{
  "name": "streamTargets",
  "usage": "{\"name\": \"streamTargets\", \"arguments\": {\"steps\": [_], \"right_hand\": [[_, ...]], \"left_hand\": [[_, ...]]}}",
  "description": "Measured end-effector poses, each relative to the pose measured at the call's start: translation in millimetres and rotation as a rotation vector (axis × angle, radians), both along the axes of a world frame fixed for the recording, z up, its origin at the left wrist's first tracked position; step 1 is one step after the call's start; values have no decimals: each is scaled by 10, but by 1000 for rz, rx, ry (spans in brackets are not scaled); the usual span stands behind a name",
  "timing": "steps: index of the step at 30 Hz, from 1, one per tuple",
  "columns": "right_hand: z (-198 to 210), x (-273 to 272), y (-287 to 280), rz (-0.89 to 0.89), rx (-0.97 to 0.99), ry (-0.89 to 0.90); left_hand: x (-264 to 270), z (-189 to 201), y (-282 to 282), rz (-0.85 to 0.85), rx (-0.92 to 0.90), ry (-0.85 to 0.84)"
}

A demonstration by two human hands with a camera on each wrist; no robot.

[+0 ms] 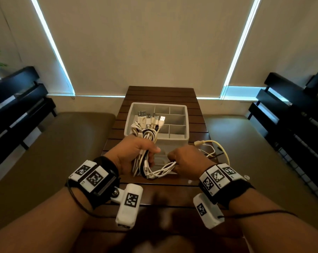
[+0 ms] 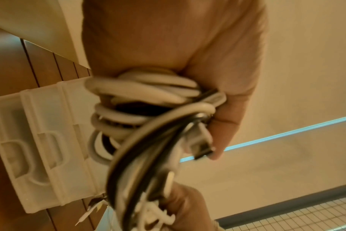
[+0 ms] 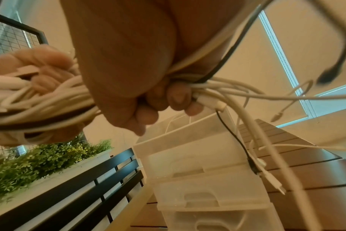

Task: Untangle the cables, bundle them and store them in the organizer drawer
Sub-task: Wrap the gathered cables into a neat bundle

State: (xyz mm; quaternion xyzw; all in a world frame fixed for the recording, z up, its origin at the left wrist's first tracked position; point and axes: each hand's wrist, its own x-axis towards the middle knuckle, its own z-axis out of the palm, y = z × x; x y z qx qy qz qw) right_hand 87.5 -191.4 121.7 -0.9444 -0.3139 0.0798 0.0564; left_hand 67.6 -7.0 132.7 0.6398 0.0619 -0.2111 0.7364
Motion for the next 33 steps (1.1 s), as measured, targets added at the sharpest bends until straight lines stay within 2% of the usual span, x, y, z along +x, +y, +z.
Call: {"name": "streamTargets", "arguments": {"steps": [4, 8, 14, 22, 27, 33], "right_hand": [[26, -11, 33, -24, 8, -54], [25, -3, 65, -47, 14, -64], [78, -19, 150, -67, 52, -81], [108, -54, 172, -184, 102, 5], [145, 2, 137, -140, 86, -6], [136, 148, -35, -66, 182, 90]], "left_hand": [[-25, -43, -63, -21, 23, 45], [-60, -55, -136, 14, 39, 43], [-119, -42, -231, -27, 73, 22], [-198, -150, -323, -23, 124, -6], [-184, -151, -275, -14, 195, -96], [-203, -165, -160, 11, 207, -88]]}}
